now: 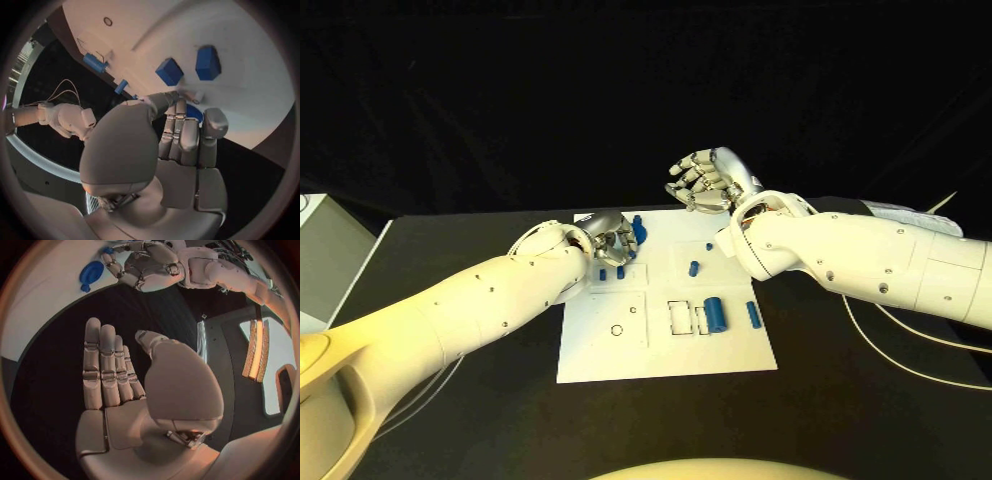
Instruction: Assemble the parts on the task board
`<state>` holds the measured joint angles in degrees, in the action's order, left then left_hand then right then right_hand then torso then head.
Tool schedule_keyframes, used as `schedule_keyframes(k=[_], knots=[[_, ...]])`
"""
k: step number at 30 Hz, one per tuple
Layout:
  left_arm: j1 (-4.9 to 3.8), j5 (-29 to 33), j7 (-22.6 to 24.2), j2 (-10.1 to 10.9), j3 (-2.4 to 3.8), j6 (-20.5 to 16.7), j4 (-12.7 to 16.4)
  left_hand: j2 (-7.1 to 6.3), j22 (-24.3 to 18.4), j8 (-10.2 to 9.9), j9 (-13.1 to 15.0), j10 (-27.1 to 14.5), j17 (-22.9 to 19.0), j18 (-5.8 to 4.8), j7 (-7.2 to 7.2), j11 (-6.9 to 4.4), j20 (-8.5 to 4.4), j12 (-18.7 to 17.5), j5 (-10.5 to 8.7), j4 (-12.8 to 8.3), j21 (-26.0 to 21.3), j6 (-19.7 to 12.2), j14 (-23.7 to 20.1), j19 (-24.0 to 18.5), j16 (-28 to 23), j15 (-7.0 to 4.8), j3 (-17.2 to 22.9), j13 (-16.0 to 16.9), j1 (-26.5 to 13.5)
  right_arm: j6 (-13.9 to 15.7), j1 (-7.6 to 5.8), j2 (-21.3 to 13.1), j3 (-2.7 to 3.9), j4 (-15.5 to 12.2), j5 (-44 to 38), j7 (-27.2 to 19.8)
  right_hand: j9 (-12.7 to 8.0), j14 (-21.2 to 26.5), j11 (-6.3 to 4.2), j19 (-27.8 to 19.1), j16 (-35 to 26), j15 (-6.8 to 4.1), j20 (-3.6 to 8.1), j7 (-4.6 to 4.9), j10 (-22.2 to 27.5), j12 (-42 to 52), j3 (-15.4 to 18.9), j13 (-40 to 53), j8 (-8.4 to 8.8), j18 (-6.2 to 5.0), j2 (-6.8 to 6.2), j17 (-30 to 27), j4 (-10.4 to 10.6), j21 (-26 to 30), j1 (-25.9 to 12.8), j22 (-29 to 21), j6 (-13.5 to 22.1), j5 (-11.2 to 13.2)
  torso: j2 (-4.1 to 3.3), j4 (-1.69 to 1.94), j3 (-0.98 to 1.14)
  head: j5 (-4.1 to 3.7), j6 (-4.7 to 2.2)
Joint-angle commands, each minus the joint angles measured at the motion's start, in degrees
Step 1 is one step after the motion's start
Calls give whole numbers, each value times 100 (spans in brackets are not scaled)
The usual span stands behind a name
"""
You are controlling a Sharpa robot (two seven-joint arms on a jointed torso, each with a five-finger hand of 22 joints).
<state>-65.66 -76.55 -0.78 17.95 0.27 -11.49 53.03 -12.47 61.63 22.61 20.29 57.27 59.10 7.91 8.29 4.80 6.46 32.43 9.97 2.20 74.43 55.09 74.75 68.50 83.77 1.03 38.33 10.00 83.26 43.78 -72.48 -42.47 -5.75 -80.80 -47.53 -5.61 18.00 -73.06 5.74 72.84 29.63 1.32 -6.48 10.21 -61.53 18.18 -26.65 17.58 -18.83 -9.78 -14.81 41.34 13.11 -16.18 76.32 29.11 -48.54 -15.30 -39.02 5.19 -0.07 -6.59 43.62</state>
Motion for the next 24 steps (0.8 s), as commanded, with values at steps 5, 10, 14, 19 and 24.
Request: schedule_keyframes(k=[5,10,14,19,24], knots=[[-10,232,86,207,149,-218,335,-23,-38,-42,1,48,-103,-91,10,-12,13,-52,-3,-53,7,52,5,7,5,-7,-2,-14,-68,18,1,-15,1,98,113,-177,-4,37,23,-8,-67,5,-39,29,-37,-34,-19,-36,31,-58,-6,21,-55,42,1,-34,-3,-44,34,25,-12,20,-26],[-12,257,18,383,272,-130,582,-23,-23,-45,2,51,-94,-95,11,-11,13,-57,-2,-55,16,55,10,18,6,-7,-1,-14,-71,17,7,-4,-4,197,256,-224,-6,58,31,-19,-109,12,-44,35,-31,-65,-30,-80,33,-56,-6,34,-80,74,7,-62,-5,-51,67,55,-29,28,-12],[-14,269,-50,520,324,-34,723,-23,-22,-46,2,53,-95,-95,11,-11,13,-60,-1,-57,16,57,10,18,5,-7,0,-15,-71,10,10,-9,-8,227,290,-232,-7,64,34,-22,-119,16,-46,37,-29,-74,-31,-92,34,-55,-6,37,-82,82,3,-70,-5,-51,90,84,-45,15,8],[-17,273,-133,622,352,88,753,-21,-8,-49,3,61,-84,-99,12,-11,13,-67,3,-62,24,66,17,29,7,-6,3,-15,-71,3,12,-22,-11,234,306,-228,-7,67,35,-24,-124,17,-47,38,-29,-78,-31,-98,34,-55,-6,39,-84,86,2,-73,-5,-51,82,84,-47,18,9],[-16,266,-187,625,359,215,661,-21,-8,-50,4,67,-83,-99,12,-11,13,-70,4,-64,25,71,19,29,7,-7,4,-15,-73,13,13,-26,-13,233,304,-226,-9,77,40,-31,-142,22,-51,41,-25,-92,-34,-119,37,-54,-6,45,-90,101,-2,-86,-4,-52,73,83,-50,37,8]])
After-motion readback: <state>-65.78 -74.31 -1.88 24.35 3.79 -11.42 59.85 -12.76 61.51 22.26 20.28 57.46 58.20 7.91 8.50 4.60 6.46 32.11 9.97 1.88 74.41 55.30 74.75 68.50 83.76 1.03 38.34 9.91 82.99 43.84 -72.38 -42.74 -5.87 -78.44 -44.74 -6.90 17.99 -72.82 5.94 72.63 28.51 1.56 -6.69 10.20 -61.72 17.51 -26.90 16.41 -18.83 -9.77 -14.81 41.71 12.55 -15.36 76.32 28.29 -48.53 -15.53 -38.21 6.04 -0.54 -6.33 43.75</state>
